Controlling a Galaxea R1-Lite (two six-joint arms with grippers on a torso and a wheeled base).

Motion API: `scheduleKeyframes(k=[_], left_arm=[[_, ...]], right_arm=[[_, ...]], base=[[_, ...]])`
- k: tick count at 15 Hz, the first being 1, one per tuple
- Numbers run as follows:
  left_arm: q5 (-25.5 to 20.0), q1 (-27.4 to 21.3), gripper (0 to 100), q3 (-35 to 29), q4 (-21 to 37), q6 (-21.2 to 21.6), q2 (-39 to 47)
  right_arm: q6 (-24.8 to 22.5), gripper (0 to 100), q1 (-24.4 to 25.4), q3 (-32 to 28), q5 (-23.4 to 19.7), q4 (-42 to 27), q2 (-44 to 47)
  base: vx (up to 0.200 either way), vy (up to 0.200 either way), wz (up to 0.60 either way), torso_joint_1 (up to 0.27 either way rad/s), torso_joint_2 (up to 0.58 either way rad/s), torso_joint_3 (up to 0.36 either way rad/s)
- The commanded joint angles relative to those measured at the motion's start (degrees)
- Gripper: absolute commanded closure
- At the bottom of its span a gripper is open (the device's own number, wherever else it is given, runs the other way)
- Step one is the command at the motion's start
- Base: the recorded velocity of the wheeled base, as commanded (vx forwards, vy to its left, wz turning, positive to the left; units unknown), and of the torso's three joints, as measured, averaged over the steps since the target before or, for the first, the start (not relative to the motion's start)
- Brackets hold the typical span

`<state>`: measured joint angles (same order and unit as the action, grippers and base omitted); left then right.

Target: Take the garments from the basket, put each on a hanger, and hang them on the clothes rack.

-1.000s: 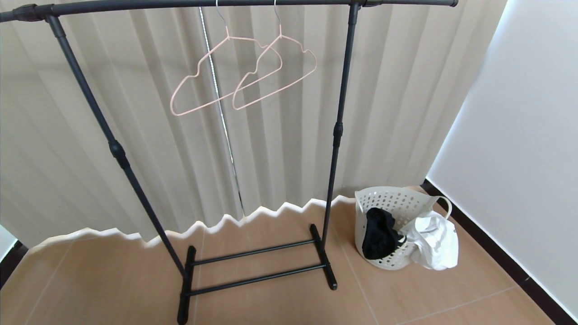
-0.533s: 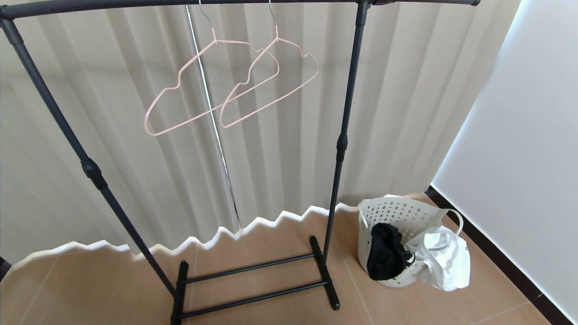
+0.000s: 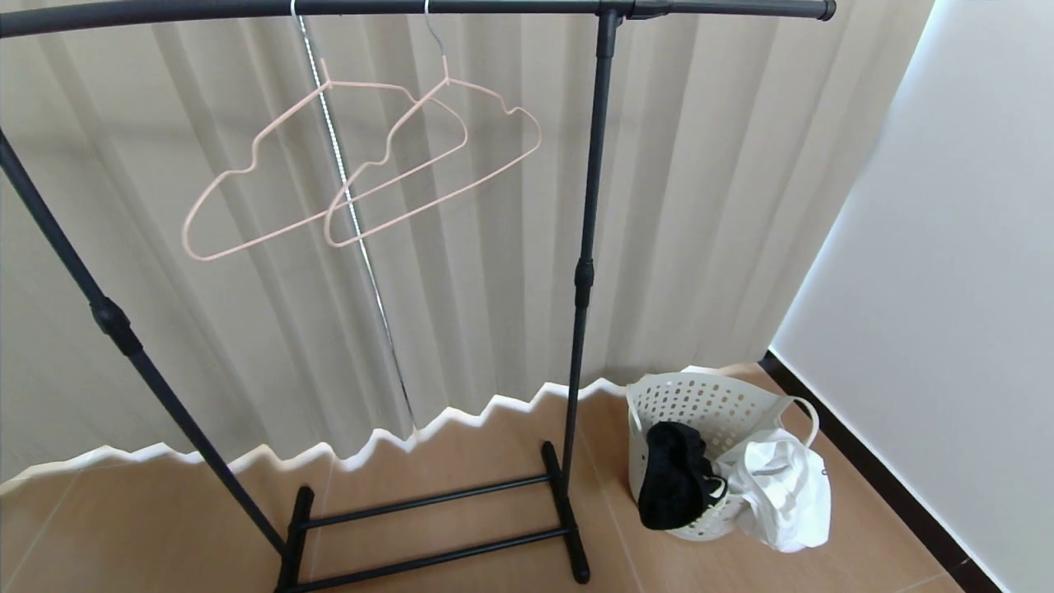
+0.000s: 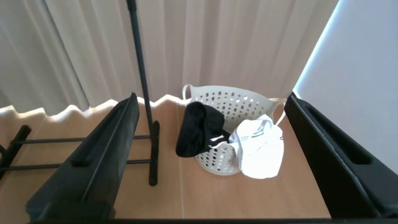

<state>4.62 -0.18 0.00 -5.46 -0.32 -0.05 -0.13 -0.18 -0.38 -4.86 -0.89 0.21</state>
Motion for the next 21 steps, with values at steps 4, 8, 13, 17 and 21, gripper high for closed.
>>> scheduleKeyframes(k=[4, 8, 13, 17, 21], left_arm=[[0.04, 0.01, 0, 0.00, 0.01, -0.03, 0.05], [0.04, 0.01, 0, 0.00, 0.01, -0.12, 0.05], [0.04, 0.01, 0, 0.00, 0.01, -0.03, 0.05], [0.04, 0.01, 0, 0.00, 0.01, -0.12, 0.05], [0.13, 0.01, 0, 0.00, 0.01, -0.39, 0.05]], right_arm=[[-0.04, 0, 0.01, 0.03, 0.03, -0.08, -0.03], [-0.04, 0, 0.01, 0.03, -0.06, -0.08, -0.03], [-0.04, 0, 0.01, 0.03, 0.03, -0.08, -0.03], [-0.04, 0, 0.01, 0.03, 0.03, -0.08, -0.03], [-0.04, 0, 0.01, 0.03, 0.03, -0.08, -0.03]], base=[[0.000, 0.000, -0.30, 0.004, 0.00, 0.000], [0.000, 0.000, 0.00, 0.000, 0.00, 0.000], [0.000, 0.000, -0.12, 0.001, 0.00, 0.000], [0.150, 0.000, 0.00, -0.002, 0.00, 0.001], [0.000, 0.000, 0.00, -0.014, 0.03, 0.025]])
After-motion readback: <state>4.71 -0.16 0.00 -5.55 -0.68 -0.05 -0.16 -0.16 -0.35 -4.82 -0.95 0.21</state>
